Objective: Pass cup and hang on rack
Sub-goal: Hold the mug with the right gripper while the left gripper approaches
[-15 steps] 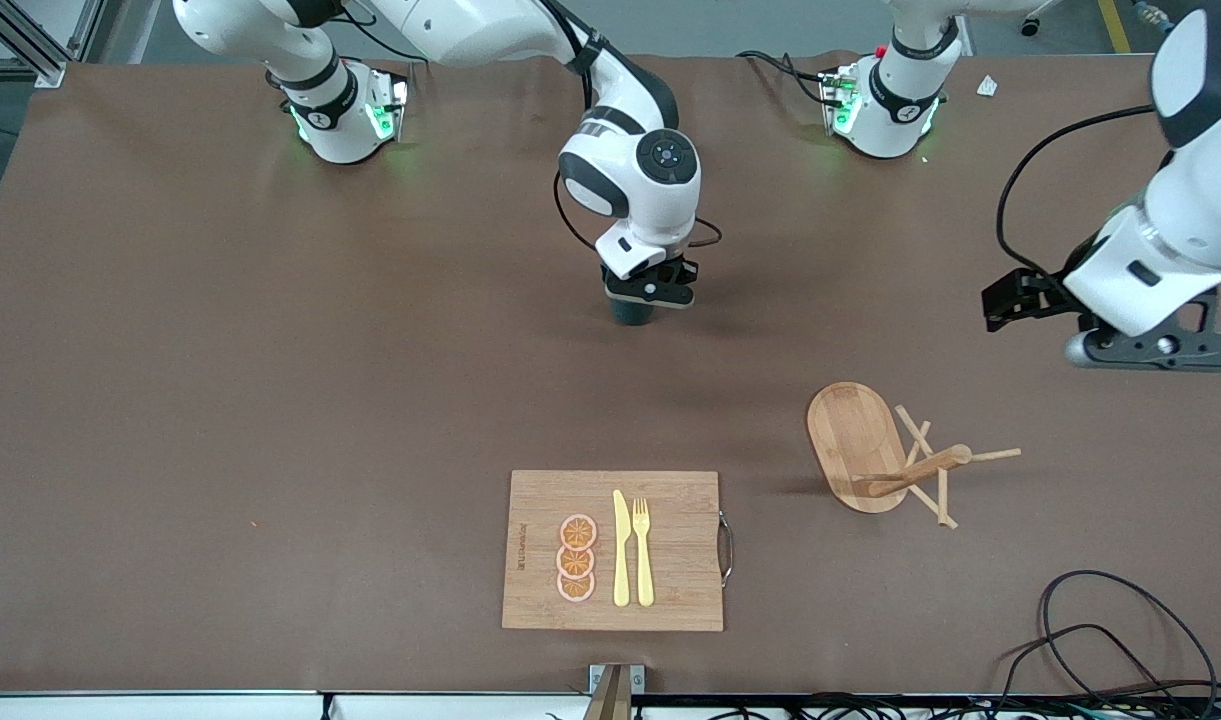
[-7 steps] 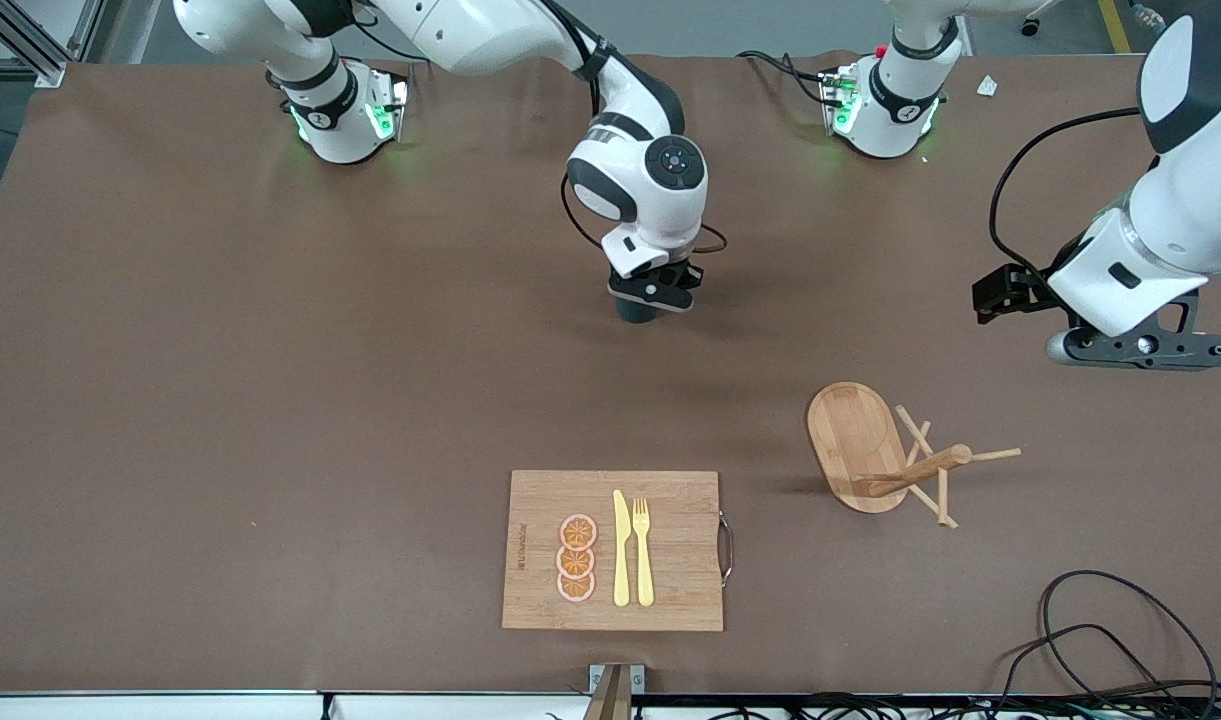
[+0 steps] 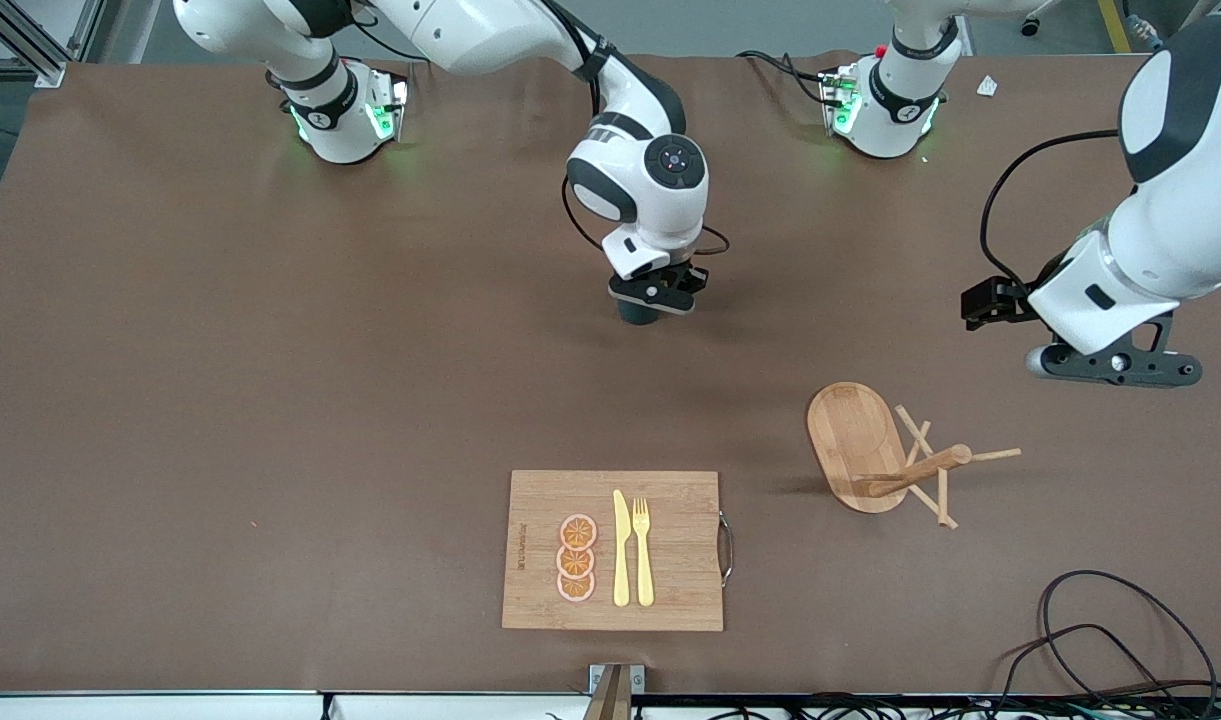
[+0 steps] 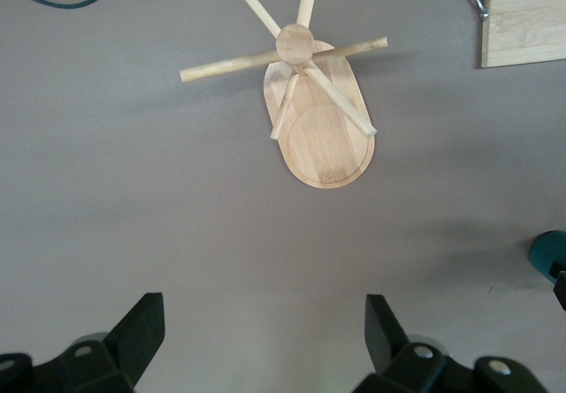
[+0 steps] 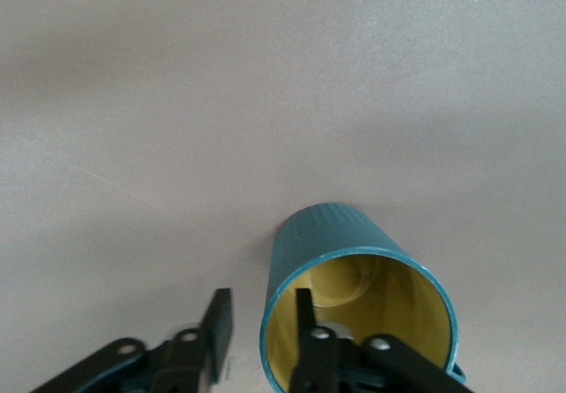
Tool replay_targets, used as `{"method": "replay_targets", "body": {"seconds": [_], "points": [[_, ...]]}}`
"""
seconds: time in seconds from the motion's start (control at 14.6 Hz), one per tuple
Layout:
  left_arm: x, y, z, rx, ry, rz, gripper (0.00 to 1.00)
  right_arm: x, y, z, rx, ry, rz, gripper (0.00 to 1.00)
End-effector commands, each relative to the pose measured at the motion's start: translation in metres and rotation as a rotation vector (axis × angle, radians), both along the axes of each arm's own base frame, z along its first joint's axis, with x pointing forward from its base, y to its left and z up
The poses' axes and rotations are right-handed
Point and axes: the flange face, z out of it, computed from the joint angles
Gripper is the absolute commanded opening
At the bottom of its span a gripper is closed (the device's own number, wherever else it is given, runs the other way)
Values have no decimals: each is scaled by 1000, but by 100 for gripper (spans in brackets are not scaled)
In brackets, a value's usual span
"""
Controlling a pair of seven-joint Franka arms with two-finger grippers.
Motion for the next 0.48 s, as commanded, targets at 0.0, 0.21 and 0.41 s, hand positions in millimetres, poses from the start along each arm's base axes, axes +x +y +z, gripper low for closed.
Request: {"method": "replay_targets", "body": {"seconds": [0.0, 0.21, 0.41], "points": [[0, -4, -3, -5, 17, -11, 100, 1, 2, 3, 1, 9, -18, 89], [-3, -9, -4, -25, 35, 32, 100, -5, 4, 14, -6, 16, -14, 97], [-12, -31, -4, 4, 55, 157, 97, -7, -3, 35, -41, 43, -22, 99]]}}
